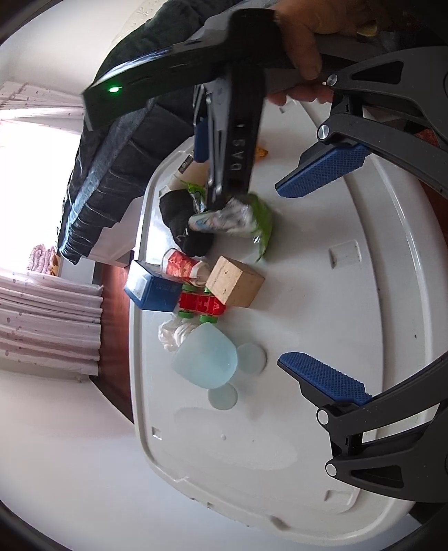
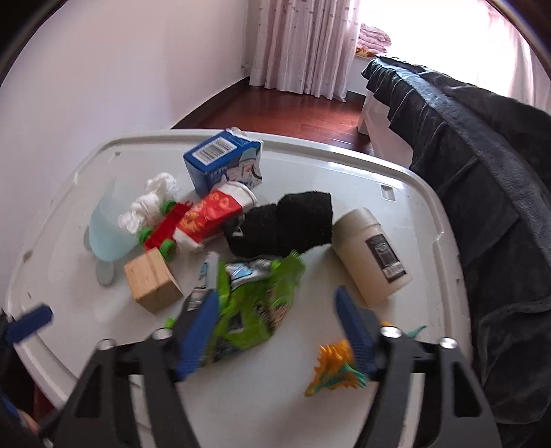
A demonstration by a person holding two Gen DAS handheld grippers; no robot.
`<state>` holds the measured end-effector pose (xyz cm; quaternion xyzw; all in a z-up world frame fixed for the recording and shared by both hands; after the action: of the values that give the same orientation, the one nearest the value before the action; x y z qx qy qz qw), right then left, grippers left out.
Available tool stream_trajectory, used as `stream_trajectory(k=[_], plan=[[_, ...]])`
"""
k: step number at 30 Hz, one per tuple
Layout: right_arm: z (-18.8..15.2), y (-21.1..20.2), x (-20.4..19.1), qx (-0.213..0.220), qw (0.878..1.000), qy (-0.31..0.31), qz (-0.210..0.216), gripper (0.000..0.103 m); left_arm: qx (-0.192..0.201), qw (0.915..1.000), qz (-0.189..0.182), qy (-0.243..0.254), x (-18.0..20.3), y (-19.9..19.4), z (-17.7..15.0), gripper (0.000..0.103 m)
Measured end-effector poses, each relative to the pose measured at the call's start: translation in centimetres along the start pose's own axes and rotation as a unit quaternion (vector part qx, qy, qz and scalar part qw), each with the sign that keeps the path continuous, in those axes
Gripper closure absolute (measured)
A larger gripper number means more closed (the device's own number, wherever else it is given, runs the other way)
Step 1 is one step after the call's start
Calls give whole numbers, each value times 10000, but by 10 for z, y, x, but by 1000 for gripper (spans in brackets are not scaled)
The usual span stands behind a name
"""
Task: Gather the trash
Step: 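Lift the snack bag with the right gripper while the left grasps the wooden block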
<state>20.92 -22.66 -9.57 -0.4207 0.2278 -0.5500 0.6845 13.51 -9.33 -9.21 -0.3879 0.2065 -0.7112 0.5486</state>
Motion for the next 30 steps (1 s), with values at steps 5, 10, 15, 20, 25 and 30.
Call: stream_trajectory(k=[5,10,15,20,25,30], plan=[[9,-12,-5,242,9995,114,162,25,31,10000,-6,-6,-4,-4,-2,14],[7,-15,-14,232,9994,215,161,21,57,9999,-64,-94,-7,-6,-1,14],[11,9,-21,-4,9997,196,-135,21,135,9999,-28,-23,-9,-10,0,14],[0,43,-12,-527,9964,656,-141,42,184,9998,9,-16,-14,-12,1,14],[1,34,-12,-409,9980,424,-215,61,184,9998,26,-99,-18,-10,3,14],[5,-9,-10,103,9995,86,-289,62,193,9997,-46,-113,-14,-4,5,14]])
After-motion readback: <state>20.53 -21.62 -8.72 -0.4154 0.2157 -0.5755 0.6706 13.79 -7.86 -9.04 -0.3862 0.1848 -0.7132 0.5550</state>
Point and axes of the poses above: each gripper's, at about its wrist camera, not at the fingertips, and y roughly the way its jaws point, x to its right, z to its top, the point moved 7 cm from there along y, roughly the way its jaws point, and after that the axes turned 11 degrees about -y, right-handed, at the moved point
